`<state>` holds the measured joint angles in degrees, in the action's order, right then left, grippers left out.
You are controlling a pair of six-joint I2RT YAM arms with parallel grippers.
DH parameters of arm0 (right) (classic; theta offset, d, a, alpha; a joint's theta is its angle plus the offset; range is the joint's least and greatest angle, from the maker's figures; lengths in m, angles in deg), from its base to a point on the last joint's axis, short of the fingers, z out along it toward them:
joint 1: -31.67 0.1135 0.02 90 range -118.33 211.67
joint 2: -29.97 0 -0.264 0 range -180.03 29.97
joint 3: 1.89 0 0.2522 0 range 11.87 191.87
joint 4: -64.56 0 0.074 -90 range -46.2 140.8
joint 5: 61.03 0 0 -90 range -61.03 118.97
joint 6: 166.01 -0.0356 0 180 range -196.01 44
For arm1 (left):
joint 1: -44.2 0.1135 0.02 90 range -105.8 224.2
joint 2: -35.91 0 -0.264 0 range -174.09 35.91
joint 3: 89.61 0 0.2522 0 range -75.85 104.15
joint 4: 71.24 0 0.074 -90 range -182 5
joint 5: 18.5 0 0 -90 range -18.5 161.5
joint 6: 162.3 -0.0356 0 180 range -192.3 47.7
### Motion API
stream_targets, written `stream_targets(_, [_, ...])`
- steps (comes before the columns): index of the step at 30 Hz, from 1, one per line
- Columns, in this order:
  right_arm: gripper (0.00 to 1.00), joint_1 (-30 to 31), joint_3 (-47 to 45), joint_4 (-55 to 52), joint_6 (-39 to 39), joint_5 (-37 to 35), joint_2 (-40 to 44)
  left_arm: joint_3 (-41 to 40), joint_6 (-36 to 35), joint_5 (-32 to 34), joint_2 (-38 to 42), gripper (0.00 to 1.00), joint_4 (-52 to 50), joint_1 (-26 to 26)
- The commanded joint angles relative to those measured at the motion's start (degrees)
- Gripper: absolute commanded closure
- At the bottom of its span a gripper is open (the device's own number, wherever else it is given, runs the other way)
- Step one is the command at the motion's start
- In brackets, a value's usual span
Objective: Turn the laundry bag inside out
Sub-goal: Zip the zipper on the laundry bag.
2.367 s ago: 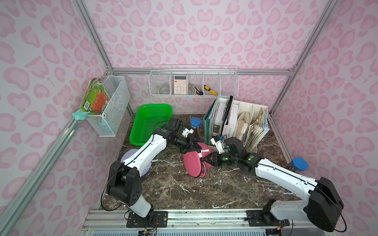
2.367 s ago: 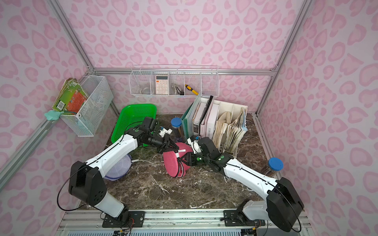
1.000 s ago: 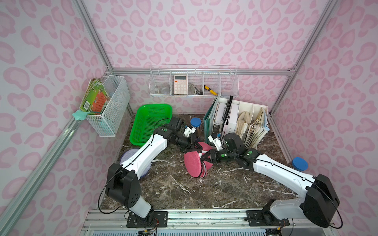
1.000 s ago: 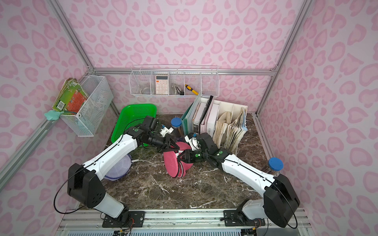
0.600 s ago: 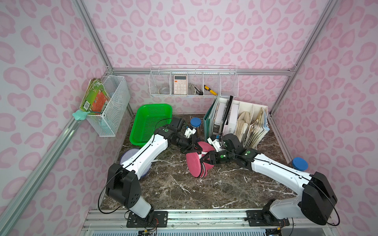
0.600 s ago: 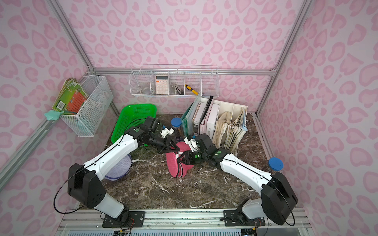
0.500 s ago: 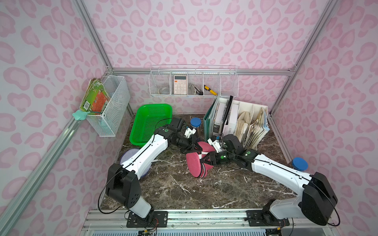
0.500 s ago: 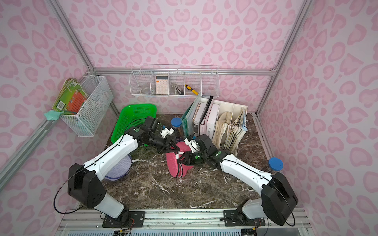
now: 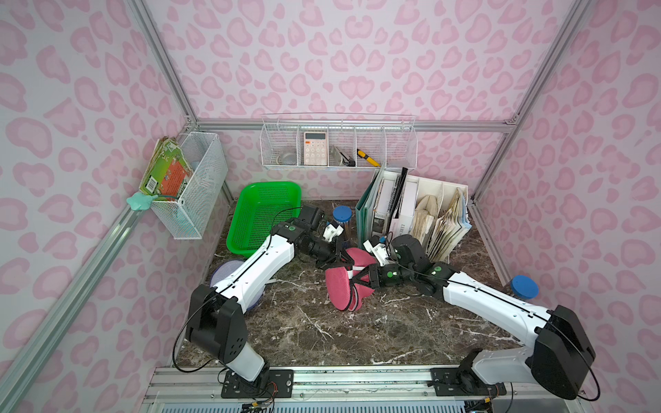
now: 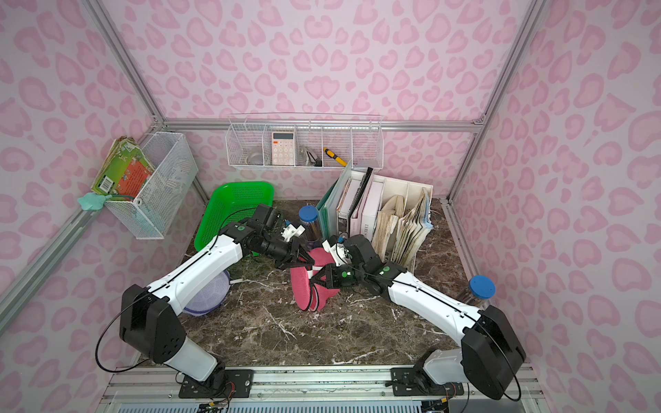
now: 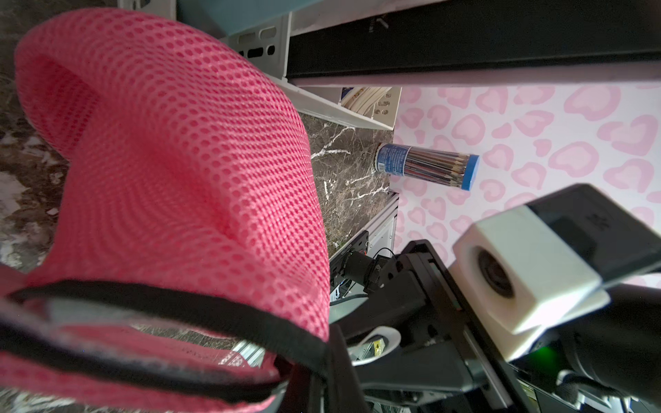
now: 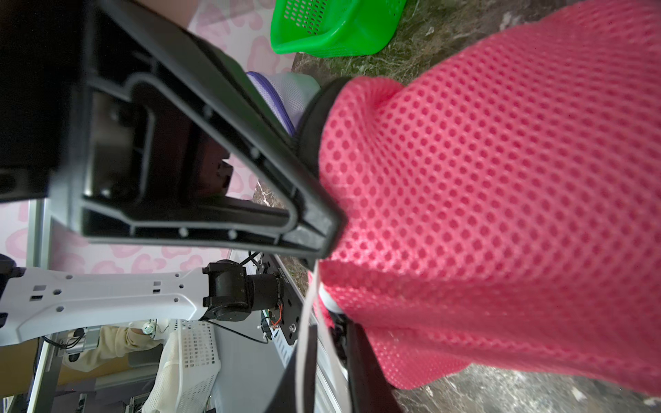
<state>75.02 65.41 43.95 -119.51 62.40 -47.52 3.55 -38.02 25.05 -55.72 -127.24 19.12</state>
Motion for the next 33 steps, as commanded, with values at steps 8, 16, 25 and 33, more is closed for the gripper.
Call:
stream_targets(8, [0.77, 0.7, 0.7, -0.5, 1.2, -0.5, -1.5, 0.2, -0.6, -0.3, -0.2, 1.0, -0.1, 0.0])
stream_targets(16, [0.77, 1.0, 1.2, -2.7, 2.2, -1.3, -1.8, 0.5, -0.7, 0.0, -0.2, 1.0, -0.3, 0.0])
stream_targets(25, [0.98, 1.0, 0.1, -2.2, 0.9, -1.6, -0.6, 0.9, -0.9, 0.8, -0.5, 1.0, -1.0, 0.0])
stream_targets(33, [1.0, 0.8, -2.0, -1.7, 0.0, -2.4, 1.0, 0.0, 5.4, -0.4, -0.9, 1.0, 2.0, 3.5])
